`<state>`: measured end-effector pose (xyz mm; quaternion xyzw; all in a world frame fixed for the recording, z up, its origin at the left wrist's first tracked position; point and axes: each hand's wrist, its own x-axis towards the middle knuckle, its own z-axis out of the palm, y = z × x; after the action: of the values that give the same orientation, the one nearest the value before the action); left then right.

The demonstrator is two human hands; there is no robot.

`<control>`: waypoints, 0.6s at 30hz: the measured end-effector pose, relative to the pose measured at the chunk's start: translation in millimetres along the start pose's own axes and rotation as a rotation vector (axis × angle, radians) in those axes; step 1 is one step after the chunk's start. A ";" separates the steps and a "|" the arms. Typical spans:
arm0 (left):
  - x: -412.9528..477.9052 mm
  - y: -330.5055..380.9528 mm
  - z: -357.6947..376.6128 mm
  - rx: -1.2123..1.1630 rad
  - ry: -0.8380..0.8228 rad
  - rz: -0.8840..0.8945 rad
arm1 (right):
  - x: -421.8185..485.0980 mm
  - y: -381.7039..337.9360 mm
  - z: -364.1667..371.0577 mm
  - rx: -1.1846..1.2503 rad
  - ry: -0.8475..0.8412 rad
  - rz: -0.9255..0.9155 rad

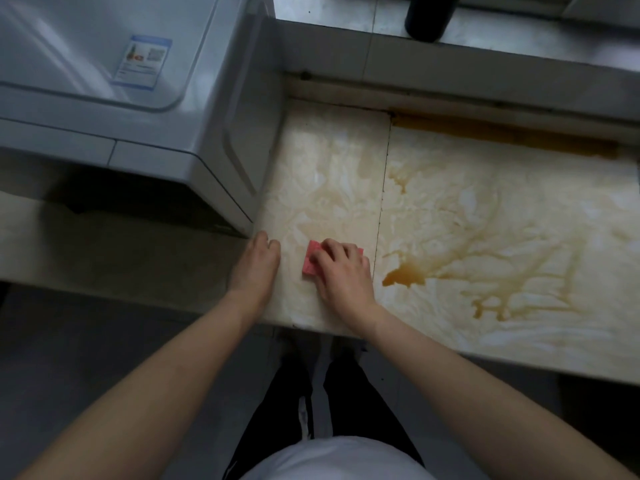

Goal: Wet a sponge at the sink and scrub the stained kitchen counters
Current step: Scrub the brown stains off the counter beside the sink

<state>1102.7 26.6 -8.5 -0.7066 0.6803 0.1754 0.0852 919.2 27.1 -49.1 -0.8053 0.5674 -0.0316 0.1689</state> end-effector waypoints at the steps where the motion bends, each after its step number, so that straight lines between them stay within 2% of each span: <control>1: -0.6 -3.7 3.3 -0.012 -0.002 -0.015 | -7.8 -2.4 2.5 -0.006 -0.001 -0.014; 5: -5.4 -15.3 10.5 -0.034 -0.047 -0.054 | -36.8 -11.5 11.7 -0.020 -0.007 -0.116; 10: -8.4 -25.1 10.3 -0.035 -0.057 -0.001 | -60.9 -17.7 24.4 0.001 0.004 -0.322; 18: -11.1 -25.1 2.5 0.087 -0.048 -0.003 | -50.0 -21.8 26.8 -0.009 0.066 -0.329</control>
<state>1127.2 39.4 -9.8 -0.6986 0.6841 0.1626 0.1325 927.7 86.2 -60.6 -0.8866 0.4334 -0.0826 0.1390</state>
